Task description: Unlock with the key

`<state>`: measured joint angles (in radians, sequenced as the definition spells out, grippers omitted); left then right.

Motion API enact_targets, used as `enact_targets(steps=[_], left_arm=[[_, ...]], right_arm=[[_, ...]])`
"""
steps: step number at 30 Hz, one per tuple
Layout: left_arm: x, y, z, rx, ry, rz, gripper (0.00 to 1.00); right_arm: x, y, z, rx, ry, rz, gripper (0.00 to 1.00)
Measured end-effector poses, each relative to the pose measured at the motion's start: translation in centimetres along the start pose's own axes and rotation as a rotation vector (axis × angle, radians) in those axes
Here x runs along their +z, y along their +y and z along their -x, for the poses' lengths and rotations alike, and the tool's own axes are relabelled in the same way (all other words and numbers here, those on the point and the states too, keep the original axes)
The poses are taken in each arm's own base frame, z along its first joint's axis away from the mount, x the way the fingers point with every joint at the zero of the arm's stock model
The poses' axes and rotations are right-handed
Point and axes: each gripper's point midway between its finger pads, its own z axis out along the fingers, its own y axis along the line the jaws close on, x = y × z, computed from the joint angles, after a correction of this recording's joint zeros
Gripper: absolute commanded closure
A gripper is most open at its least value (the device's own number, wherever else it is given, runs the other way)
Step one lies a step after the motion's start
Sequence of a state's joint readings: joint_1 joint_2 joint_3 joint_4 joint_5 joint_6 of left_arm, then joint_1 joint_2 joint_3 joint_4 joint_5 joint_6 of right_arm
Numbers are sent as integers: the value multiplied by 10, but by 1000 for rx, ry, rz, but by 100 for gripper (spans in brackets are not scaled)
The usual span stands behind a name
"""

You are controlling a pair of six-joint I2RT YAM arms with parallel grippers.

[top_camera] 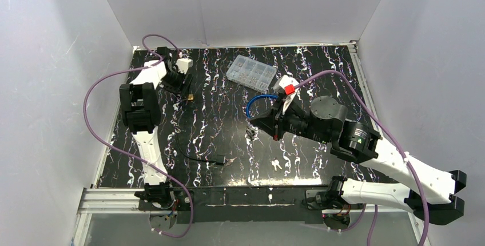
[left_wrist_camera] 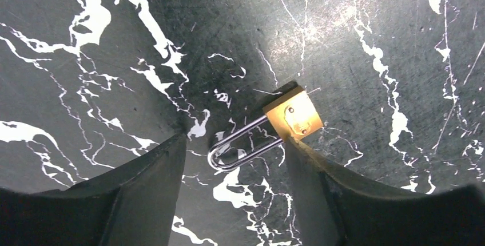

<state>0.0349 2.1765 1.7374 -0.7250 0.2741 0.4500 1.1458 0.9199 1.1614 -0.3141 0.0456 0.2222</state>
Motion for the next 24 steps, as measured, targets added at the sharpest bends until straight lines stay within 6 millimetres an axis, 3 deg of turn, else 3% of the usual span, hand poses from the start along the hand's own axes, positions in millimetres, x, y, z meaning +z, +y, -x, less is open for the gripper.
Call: enact_targets(steps=[3, 8, 13, 16, 24], left_arm=[[0, 2, 3, 10, -12, 7, 59], [6, -1, 0, 37, -14, -1, 64], [6, -8, -7, 78, -13, -13, 82], [7, -14, -8, 126, -17, -12, 86], [6, -66, -35, 336, -14, -43, 90]], right_arm=[[1, -1, -1, 7, 4, -1, 99], [3, -1, -2, 14, 11, 5, 99], [3, -4, -2, 18, 11, -1, 99], [4, -4, -2, 22, 11, 5, 99], [9, -5, -6, 27, 31, 12, 99]])
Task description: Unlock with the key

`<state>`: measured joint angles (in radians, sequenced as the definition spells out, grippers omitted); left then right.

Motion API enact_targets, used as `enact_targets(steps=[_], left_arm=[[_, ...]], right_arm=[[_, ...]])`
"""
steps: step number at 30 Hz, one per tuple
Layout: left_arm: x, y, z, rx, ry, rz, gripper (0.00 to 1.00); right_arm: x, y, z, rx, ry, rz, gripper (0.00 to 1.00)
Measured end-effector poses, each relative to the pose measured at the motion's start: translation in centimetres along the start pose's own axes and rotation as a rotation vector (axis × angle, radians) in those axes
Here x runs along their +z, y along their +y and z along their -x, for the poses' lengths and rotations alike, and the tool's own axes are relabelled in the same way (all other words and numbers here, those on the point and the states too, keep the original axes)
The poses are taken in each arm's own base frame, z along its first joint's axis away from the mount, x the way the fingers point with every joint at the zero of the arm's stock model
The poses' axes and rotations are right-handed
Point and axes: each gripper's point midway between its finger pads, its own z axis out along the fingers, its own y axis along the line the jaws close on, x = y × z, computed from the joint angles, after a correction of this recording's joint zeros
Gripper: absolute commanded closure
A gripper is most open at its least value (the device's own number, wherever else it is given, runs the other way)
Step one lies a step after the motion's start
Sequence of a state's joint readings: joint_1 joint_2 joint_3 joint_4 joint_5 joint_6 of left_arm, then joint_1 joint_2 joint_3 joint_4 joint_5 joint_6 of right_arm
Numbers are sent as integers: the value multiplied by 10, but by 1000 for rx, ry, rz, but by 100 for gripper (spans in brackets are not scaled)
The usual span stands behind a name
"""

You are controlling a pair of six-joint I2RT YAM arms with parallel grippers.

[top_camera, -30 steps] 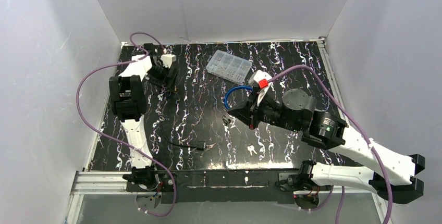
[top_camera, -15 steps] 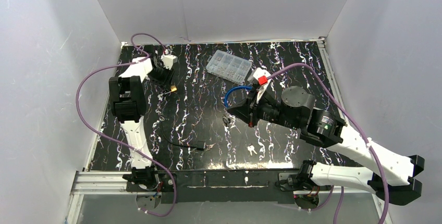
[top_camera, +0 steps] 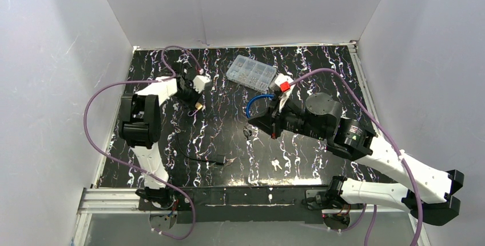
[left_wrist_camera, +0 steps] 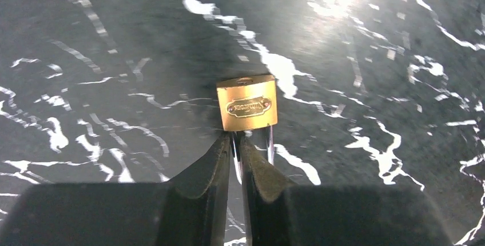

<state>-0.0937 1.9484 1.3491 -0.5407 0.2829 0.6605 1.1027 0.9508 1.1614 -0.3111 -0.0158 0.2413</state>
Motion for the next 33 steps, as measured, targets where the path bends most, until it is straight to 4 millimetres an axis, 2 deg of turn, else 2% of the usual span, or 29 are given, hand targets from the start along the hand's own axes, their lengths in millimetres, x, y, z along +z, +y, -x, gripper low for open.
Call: enact_targets(steps=[4, 8, 13, 17, 21, 23, 25, 26, 28, 29, 30, 31, 33], left_arm=[[-3, -35, -11, 142, -9, -34, 91], [-10, -78, -33, 265, 4, -93, 94], [-24, -120, -45, 393, -21, -126, 100], [-45, -144, -34, 495, -90, -131, 100], [-79, -164, -12, 568, -209, -154, 100], [-128, -184, 14, 669, -391, -149, 100], [-200, -219, 37, 823, -651, -129, 100], [-226, -233, 43, 870, -736, -125, 100], [-305, -257, 58, 993, -957, -24, 100], [-340, -267, 57, 1056, -1043, 39, 100], [-359, -275, 51, 1091, -1077, 61, 100], [-399, -289, 45, 1155, -1135, 94, 100], [-442, -307, 39, 1238, -1222, 136, 100]], right_arm=[[1, -1, 0, 1, 1, -2, 99], [0, -3, 1, 1, -2, -8, 99], [-5, -5, 0, 10, -14, -13, 99], [-8, -10, -7, 26, -9, -29, 99], [-12, -16, -9, 40, -11, -47, 99], [-15, -18, -6, 53, -23, -57, 99], [-17, -17, -4, 54, -30, -47, 99], [-18, -15, -4, 54, -29, -32, 99], [-17, 1, -7, 57, 11, 63, 99], [-17, 7, -8, 57, 28, 97, 99], [-19, 15, -6, 55, 41, 136, 99], [-23, 23, 2, 46, 36, 175, 99], [-29, 33, 13, 30, 16, 223, 99]])
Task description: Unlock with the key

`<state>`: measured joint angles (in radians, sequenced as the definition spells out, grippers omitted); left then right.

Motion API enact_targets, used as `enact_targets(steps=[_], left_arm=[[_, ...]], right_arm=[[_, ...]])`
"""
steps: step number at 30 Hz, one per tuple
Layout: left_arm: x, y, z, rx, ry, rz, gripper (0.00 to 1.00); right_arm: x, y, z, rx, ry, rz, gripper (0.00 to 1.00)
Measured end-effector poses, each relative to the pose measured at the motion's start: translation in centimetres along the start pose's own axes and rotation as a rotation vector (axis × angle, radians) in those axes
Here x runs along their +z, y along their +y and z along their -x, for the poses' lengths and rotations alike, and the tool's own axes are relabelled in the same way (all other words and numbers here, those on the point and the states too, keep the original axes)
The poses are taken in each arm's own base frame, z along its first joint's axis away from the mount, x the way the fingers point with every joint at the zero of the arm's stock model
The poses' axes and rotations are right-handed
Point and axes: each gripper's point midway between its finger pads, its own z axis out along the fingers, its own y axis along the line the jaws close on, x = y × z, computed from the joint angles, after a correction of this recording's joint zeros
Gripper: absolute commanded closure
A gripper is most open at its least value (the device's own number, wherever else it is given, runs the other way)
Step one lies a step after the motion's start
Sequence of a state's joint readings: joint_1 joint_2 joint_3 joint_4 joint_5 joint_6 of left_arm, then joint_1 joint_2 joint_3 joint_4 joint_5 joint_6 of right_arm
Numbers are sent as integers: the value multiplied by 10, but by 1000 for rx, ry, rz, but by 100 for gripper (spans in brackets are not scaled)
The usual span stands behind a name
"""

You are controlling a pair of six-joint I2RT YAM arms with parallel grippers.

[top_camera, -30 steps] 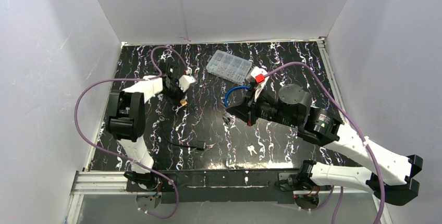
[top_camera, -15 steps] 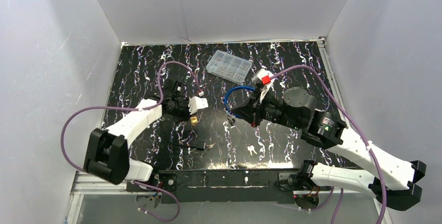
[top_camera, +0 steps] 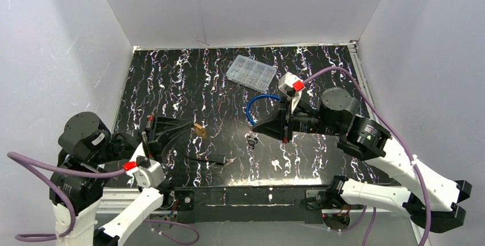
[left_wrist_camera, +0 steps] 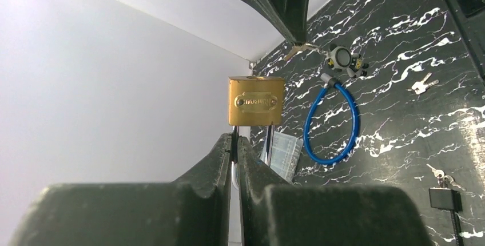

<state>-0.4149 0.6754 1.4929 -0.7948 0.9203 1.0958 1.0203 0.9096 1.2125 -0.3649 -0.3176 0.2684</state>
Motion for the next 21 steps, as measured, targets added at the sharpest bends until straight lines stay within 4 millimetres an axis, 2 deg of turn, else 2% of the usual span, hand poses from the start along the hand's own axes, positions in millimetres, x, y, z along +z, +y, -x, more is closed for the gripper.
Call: enact_targets(steps=[7, 13, 21], left_arm=[[-7, 0, 12, 107, -35, 52, 100], [-15, 9, 35, 212, -92, 108, 100], [-15, 15, 47, 241, -133, 114, 100]], right_arm=[[-3, 7, 8, -21, -12, 33, 99], [1, 5, 9, -38, -6, 38, 99], [1, 7, 21, -73, -23, 39, 99]])
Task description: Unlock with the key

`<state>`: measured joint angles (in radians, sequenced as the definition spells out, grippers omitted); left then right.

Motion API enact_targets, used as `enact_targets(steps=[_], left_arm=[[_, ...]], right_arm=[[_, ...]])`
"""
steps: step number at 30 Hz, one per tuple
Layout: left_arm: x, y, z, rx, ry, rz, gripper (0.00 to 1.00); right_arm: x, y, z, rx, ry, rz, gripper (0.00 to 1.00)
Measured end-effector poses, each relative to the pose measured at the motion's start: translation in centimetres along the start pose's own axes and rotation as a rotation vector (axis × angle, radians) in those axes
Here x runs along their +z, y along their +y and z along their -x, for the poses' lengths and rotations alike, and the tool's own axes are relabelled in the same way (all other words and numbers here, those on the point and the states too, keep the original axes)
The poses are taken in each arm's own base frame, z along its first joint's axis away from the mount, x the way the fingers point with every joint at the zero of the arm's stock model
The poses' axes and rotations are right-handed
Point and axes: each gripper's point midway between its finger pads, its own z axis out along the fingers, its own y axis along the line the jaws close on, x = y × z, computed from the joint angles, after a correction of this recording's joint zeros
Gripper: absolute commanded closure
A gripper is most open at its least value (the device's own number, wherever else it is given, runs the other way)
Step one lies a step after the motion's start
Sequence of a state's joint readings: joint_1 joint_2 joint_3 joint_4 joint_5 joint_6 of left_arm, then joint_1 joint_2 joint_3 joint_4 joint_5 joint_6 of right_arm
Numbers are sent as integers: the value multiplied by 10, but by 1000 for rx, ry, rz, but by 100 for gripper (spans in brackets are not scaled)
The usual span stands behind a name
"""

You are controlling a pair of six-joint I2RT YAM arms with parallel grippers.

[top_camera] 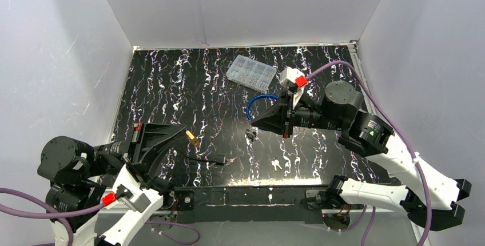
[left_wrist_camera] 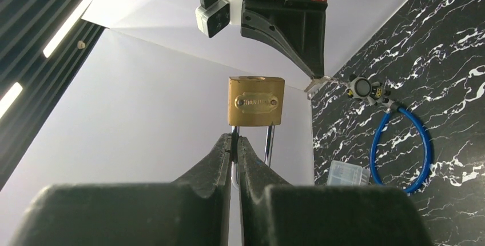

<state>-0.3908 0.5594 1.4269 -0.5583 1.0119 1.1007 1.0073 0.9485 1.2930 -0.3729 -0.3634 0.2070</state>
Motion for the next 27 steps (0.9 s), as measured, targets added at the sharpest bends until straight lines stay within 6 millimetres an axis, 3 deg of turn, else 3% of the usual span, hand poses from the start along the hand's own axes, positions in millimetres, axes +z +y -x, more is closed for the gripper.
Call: enact_targets(steps=[5, 9, 11, 15, 19, 23, 27], left_arm=[[4, 9, 5, -73, -17, -3, 100], [14, 24, 7, -313, -24, -62, 100], [23, 21, -3, -477, -20, -123, 100], [38, -16, -38, -832, 33, -248, 100], [44, -84, -74, -1269, 136, -398, 100], [40, -121, -79, -1504, 208, -496, 100], [31, -136, -64, -1649, 227, -579, 100]], right_arm=[[-4, 3, 13, -35, -21, 4, 99], [-4, 0, 14, -63, -7, -11, 99], [-4, -5, 11, -82, 15, -34, 99], [-4, -19, -6, -104, 84, -89, 99], [-13, -28, -26, -131, 124, -129, 99], [-25, -29, -34, -192, 158, -151, 99], [-26, -26, -44, -291, 206, -138, 99]])
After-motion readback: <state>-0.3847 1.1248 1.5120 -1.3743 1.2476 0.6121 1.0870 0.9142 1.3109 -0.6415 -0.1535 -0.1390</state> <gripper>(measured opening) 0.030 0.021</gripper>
